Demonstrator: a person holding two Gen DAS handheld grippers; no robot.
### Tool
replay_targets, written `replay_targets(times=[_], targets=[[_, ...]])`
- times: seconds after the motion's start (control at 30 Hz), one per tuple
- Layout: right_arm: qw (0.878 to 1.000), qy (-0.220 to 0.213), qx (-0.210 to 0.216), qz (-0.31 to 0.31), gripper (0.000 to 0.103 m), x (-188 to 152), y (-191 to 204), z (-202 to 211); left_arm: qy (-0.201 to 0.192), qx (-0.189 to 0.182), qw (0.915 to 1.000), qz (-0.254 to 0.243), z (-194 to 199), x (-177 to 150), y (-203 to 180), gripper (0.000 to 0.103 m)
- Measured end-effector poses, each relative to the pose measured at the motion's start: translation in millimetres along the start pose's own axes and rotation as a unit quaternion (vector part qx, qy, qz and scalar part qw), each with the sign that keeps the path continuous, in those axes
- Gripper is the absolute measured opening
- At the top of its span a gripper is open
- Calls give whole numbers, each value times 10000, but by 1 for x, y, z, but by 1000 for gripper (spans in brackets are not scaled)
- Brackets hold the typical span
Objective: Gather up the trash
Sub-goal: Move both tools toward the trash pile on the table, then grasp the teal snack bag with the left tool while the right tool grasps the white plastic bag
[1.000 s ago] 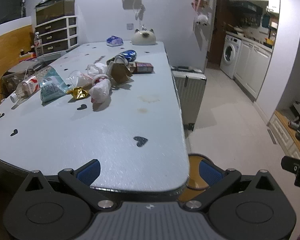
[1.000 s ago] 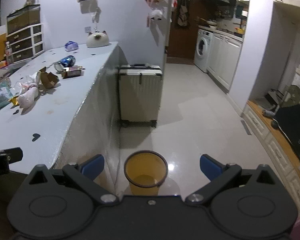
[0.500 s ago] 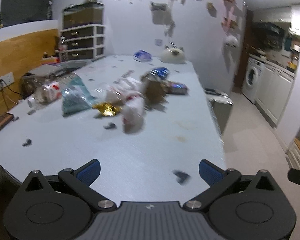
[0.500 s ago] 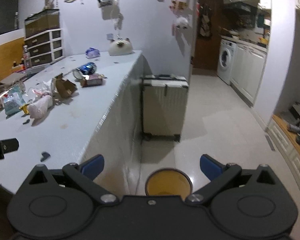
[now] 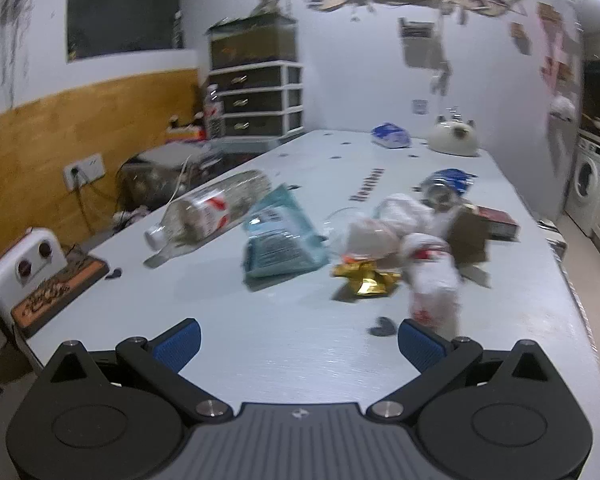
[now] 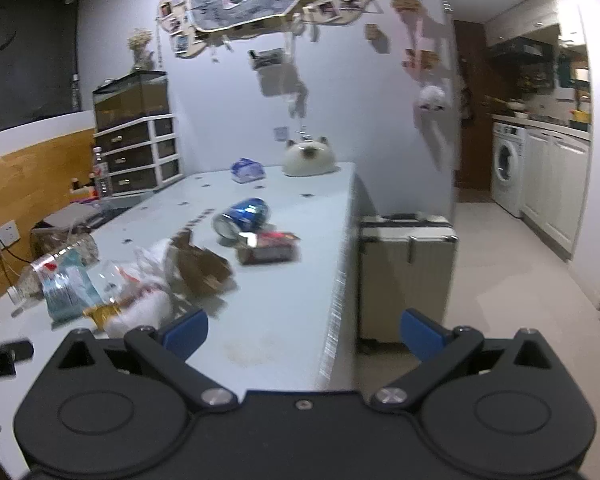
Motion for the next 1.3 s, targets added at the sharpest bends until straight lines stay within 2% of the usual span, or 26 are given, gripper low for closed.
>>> replay_targets(times=[0.23, 0.37, 0.43, 0.53, 0.57, 0.6, 0.67, 0.7, 0.83, 0.93, 1.07, 1.3], targets=[[9985, 161, 517, -20, 103, 14, 63, -71, 257, 154, 9995, 97, -27, -14, 31, 103], [9896, 782, 1110, -469, 103, 0, 95, -114, 122, 282, 9995, -42, -41, -16, 46, 103], [9875, 999, 1087, -557, 103, -13, 107, -127, -20, 191, 9998, 49, -49, -14, 55, 103], [9837, 1247, 1091, -699, 103, -33, 118, -134, 34, -57, 9995, 310, -65, -9, 68, 103], [9810, 1342, 1117, -845, 101, -39, 120, -135, 61, -135, 9989, 437, -71, -7, 73, 103], [9798, 1379, 1051, -994, 88, -44, 120, -135, 81, -211, 9981, 567, -77, -5, 76, 103], [9800, 1356, 821, -1202, 71, -52, 117, -137, 55, -351, 9968, 721, -88, 0, 81, 103], [9786, 1380, 776, -1313, 67, -57, 116, -138, 52, -400, 9962, 766, -93, 3, 82, 103], [9736, 1346, 864, -1631, 58, -59, 111, -134, 91, -591, 9929, 1030, -122, 14, 83, 103], [9746, 1357, 862, -1560, 58, -59, 114, -132, 119, -742, 9891, 1270, -146, 19, 80, 103], [9754, 1381, 864, -1483, 56, -58, 116, -135, 85, -809, 9875, 1353, -174, 18, 70, 101], [9702, 1583, 1104, -1468, 34, -59, 115, -131, 354, -764, 9845, 1535, -203, 2, 62, 75]])
Point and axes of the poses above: each gripper's, at about its wrist camera, not at the fingertips, and z roughly against the way its jaws point, y to its left, x to its top, the point moved 4 cm from there along -z, roughly the way its jaws point, and after that the axes turned 13 degrees about -y, right-handed, at the moved point
